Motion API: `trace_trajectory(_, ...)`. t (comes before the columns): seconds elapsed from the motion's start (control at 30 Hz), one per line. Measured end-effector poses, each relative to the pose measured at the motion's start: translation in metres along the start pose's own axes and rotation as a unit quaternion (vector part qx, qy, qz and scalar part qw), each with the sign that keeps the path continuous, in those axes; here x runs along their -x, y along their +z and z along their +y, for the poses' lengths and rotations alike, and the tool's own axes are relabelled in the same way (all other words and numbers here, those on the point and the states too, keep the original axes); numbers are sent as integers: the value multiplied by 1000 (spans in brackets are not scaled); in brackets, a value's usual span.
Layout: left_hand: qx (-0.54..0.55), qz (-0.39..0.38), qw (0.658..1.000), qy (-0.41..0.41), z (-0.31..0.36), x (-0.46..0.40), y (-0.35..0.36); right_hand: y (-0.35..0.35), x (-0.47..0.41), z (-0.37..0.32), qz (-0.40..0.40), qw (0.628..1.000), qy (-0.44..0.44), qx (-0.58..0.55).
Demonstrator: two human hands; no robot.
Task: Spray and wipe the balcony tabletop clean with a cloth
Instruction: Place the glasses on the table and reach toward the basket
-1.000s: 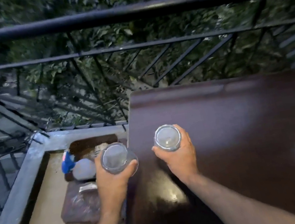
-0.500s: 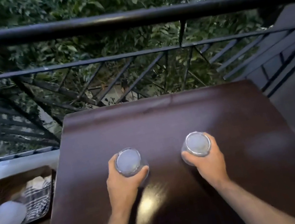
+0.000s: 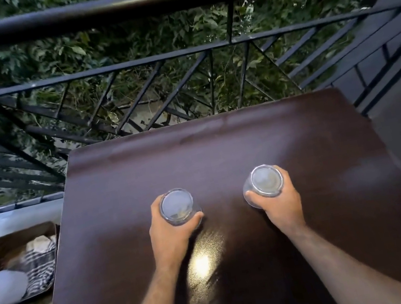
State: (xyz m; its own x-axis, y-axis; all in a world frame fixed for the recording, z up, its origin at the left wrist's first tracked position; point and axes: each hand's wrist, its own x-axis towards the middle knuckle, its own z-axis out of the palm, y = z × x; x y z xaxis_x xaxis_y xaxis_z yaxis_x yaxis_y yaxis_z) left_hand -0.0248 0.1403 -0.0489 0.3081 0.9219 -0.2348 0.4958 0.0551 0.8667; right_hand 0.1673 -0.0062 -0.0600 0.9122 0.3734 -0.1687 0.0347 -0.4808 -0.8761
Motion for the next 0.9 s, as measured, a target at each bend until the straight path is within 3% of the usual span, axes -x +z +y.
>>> trace_trajectory(0.9, -46, 3, 998, 33, -9, -18, 13, -7, -7, 11, -54, 998, -36, 22)
